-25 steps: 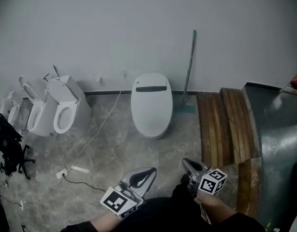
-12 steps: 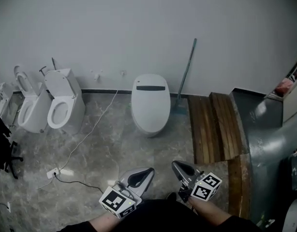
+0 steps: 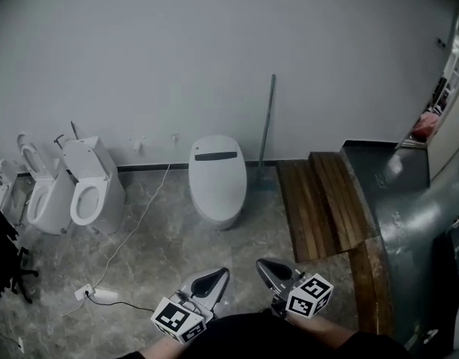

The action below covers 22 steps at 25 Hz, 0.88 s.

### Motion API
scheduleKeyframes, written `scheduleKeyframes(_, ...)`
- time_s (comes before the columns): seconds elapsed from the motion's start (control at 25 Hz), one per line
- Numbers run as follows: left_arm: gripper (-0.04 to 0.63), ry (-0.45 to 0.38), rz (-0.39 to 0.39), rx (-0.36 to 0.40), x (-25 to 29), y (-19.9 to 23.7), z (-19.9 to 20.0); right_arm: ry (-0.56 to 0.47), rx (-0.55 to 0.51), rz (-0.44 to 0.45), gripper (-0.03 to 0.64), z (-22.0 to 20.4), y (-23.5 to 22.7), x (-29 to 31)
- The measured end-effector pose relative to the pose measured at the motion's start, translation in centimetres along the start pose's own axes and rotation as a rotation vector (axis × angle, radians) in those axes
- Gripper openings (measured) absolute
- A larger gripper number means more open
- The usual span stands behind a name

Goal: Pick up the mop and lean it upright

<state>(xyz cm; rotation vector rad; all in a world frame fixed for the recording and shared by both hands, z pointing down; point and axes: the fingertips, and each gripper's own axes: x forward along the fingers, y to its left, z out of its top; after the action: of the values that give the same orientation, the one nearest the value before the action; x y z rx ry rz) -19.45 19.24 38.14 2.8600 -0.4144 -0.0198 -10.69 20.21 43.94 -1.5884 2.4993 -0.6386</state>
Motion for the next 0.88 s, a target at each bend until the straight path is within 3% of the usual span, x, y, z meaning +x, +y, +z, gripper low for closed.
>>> scheduleKeyframes(0.88,0.020,0.070,-0.019,0.039,3.6,-3.2,-0.6,-0.039,-0.064,0.006,0.003,0.6,-0.9,-3.5)
